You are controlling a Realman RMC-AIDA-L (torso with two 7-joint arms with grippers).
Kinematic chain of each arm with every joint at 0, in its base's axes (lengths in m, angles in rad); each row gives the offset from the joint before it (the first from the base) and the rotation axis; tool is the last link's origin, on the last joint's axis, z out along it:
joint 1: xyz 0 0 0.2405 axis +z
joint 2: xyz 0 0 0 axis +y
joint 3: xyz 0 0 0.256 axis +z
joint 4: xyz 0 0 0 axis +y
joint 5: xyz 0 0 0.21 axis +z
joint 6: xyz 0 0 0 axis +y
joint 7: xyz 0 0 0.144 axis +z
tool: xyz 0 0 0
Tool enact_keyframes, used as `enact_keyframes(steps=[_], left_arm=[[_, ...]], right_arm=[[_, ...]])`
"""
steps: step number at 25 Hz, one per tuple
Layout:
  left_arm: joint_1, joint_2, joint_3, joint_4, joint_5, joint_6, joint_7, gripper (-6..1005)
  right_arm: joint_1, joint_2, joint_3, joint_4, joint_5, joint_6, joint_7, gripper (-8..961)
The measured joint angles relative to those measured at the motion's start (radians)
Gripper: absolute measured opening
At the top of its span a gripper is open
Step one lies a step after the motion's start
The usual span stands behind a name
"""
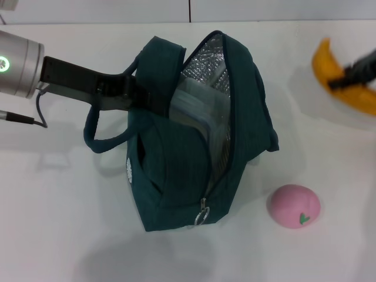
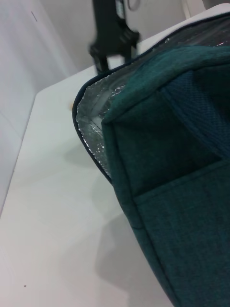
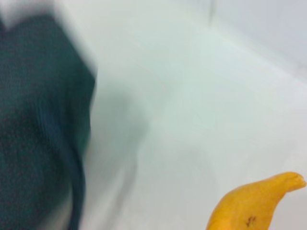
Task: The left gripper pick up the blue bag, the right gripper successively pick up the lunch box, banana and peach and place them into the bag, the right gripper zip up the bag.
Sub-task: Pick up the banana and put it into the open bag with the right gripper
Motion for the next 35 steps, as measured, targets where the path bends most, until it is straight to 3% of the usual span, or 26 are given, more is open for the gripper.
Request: enact_keyframes(steps=[3,7,10,14,19,23,27,35], left_arm=[[0.0,0.0,0.0,0.0,0.0,0.001,0.0,37],[-0.002,-0.001,0.0,0.001,0.0,0.002,-0.002,37],[-0.005,-0.003,0.0,0.001,0.0,0.002,-0.003,37],[-0.006,-0.004,0.0,0.004,0.0,0.003,-0.005,37],[-0.009,-0.007,0.001,0.002,-0.02,0.005,-0.007,37],[-0.006,-0.004,0.006,0.002,-0.048,0.005,-0.007,37],[-0.003,-0.005,0.006,0.001,-0.05,0.005,-0.007,37],[0.0,-0.005,0.003,-0.014,-0.045,0.005,0.0,37]], right_arm=[[-0.038,-0.012,0.118,-0.067,0.226,-0.09,-0.009,442],[-0.1,-0.033,0.138,-0.068,0.661,-0.202,-0.041,446],[-0.129,-0.022,0.131,-0.007,0.958,-0.283,-0.101,448],[-0.125,0.008,0.106,0.144,1.134,-0.367,-0.213,452],[-0.107,0.055,0.052,0.3,1.176,-0.381,-0.366,456],[-0.08,0.057,-0.039,0.426,1.206,-0.353,-0.459,460],[-0.05,0.062,-0.068,0.538,1.211,-0.335,-0.535,463],[-0.047,0.066,-0.093,0.638,1.212,-0.309,-0.562,470]])
